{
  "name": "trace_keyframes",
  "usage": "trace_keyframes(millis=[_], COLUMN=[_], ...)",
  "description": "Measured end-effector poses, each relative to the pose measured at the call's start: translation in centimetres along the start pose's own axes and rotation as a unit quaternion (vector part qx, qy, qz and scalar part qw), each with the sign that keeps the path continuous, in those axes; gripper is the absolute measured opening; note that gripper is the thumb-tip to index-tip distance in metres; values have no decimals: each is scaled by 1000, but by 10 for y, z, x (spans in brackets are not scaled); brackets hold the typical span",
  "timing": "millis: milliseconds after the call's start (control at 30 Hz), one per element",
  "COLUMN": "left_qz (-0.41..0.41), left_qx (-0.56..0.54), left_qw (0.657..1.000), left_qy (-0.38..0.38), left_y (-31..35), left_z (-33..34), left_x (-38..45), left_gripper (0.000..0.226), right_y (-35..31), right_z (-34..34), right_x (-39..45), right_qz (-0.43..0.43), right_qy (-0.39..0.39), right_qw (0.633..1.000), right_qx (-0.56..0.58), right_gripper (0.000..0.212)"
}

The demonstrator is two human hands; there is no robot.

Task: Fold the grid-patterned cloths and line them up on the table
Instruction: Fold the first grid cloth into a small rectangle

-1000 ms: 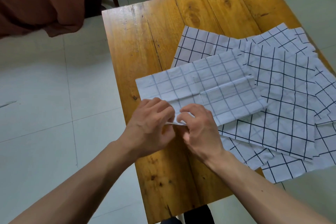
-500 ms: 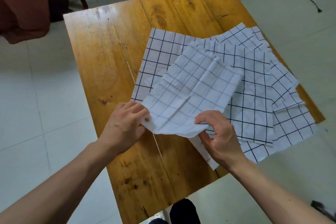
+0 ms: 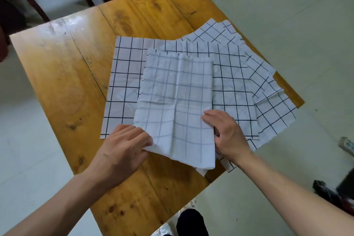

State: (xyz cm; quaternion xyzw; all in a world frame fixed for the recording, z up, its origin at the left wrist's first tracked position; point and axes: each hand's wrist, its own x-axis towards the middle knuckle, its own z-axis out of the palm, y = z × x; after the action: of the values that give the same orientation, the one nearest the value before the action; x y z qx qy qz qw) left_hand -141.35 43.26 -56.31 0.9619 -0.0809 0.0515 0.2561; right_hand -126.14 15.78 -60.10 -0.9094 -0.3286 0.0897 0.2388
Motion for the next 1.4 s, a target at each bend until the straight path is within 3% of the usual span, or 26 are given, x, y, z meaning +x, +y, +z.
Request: trace_keyframes(millis=[133,300,467,600,700,900,1067,1200,1400], left_qz=[10,-2,-83,-171,-177,-137,-210,-288,-325], left_qx=[-12,-12,-92,-192,-254,-183,-184,-161,-172], left_qw=[1000,997,987,962,949,973,960,943,929], left_qy=[19,79,98,88,55,19,36,29,31], left_y=[-7,-16,-31,-39,-46,-64,-65,-60,-61], left_z=[-1,-7,-13,-13,-7,3,11,13,13], left_x=[-2,4,19,29,36,53,69,83,96], left_gripper=[15,15,23,44,51,24,12,20,5], right_y=[6,7,-1,2,9,10,16,15,17], right_z=[6,8,-4,-6,-3,-7,-6,-10,-18], right_x=[10,10,16,21,25,34,45,51,64], right_qz=[44,31,86,42,39,47,88,150,190], right_qy=[-7,8,29,38,37,61,36,19,44], right_qw=[999,999,989,993,996,995,992,978,960], right_qx=[28,26,117,104,78,60,83,145,200], right_gripper=[35,35,25,17,34,39,45,41,29])
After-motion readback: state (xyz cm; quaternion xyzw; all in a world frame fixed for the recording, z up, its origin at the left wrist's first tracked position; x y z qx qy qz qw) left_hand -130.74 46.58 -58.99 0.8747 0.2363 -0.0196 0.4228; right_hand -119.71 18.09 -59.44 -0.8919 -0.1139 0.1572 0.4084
